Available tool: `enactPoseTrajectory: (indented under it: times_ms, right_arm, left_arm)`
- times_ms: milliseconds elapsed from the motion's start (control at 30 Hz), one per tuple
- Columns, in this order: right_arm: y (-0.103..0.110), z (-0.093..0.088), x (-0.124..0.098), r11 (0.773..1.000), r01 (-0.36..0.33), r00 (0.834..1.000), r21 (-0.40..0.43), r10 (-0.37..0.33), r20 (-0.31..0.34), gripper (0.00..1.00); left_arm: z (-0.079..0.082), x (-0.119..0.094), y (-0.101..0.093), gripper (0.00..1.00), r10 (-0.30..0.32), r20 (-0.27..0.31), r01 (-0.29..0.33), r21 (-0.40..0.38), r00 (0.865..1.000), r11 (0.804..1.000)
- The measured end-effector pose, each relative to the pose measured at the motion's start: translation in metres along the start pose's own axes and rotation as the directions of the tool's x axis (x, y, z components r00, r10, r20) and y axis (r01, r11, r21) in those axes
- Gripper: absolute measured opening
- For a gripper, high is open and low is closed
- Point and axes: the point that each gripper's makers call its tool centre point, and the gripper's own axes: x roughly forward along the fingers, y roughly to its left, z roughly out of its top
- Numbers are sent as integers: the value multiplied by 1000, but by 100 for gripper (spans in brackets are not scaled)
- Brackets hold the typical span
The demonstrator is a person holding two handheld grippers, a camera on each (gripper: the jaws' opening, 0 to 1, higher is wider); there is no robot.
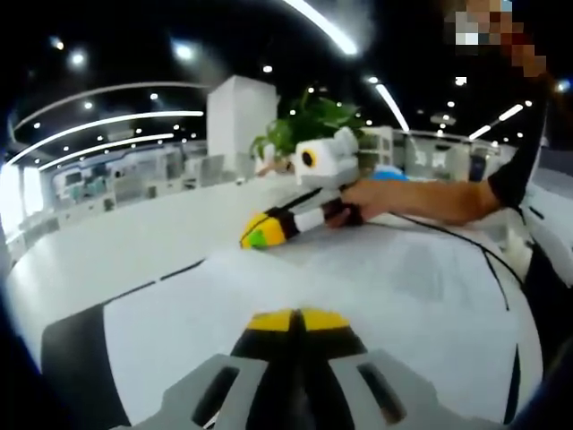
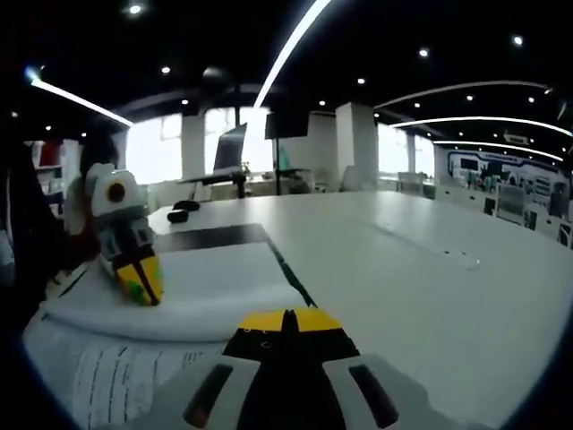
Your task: Flip through the bound document one page at a time
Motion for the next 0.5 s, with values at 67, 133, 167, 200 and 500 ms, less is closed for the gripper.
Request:
enactPoseTrajectory:
  times_ms: [67,133,167,200,500]
  right_arm:
    - [1,-1,0,1000,2,1000,-5,-2,-4,5]
    - [0,-1,0,1000,4,1000,-6,-4,-5,5]
    - [0,-1,0,1000,5,1000,-7,-6,-8,5]
    - [0,-1,0,1000,6,1000,-9,-6,-9,5]
    - [1,-2,0,1000,13,1000,-18,-14,-14,4]
  left_arm:
    - [0,0,0,4,2,1,-2,3,1000,1000]
    - [1,-1,2,6,12,3,-12,7,1000,1000]
    - [1,-1,4,7,21,3,-21,5,1000,1000]
    - [1,-1,4,7,20,3,-20,-2,1000,1000]
    - [1,0,3,5,14,0,-14,-12,1000,1000]
